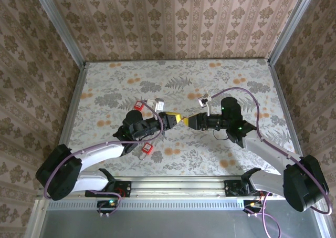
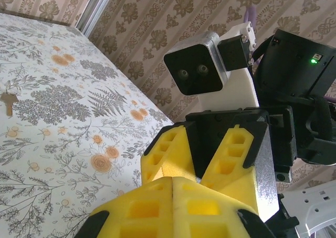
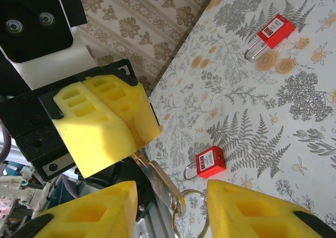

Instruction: Unlock with the key

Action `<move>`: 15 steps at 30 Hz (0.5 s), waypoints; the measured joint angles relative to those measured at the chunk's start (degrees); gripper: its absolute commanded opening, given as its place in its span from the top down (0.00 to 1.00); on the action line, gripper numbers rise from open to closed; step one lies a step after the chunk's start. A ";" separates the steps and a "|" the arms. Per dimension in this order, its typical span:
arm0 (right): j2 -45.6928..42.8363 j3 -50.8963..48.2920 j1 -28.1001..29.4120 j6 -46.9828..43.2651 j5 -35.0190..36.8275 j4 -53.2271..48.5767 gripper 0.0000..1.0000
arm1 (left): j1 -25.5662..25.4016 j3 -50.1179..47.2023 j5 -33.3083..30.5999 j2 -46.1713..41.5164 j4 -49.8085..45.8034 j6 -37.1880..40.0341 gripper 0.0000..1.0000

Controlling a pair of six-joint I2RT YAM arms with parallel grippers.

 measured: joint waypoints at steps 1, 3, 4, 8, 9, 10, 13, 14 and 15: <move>0.00 0.00 -0.11 0.22 0.00 0.02 0.62 | 0.00 -0.02 0.00 0.17 0.22 -0.15 1.00; 0.00 0.00 -0.22 0.37 -0.02 0.33 0.63 | 0.00 -0.11 -0.02 0.28 0.63 -0.39 1.00; 0.00 0.00 -0.22 0.44 0.00 0.52 0.64 | 0.00 -0.20 -0.02 0.37 1.05 -0.46 1.00; 0.00 0.00 -0.22 1.51 -0.74 1.46 0.65 | 0.00 -0.55 -0.02 0.76 2.58 -0.83 1.00; 0.00 0.00 -0.22 1.68 -0.96 1.66 0.65 | 0.00 -0.55 -0.02 0.92 2.84 -0.94 1.00; 0.00 0.00 -0.22 1.90 -1.16 2.03 0.66 | 0.00 -0.59 0.00 1.14 3.21 -1.09 1.00; 0.00 0.00 -0.22 2.43 -1.27 2.84 0.69 | 0.00 -0.68 0.00 1.79 4.15 -1.64 1.00; 0.00 -0.02 -0.22 2.82 -1.27 2.89 0.70 | 0.00 -0.70 0.00 2.01 4.57 -1.73 1.00; 0.00 -0.02 -0.33 2.97 -1.27 2.93 0.71 | 0.00 -0.70 0.02 2.27 5.11 -1.95 1.00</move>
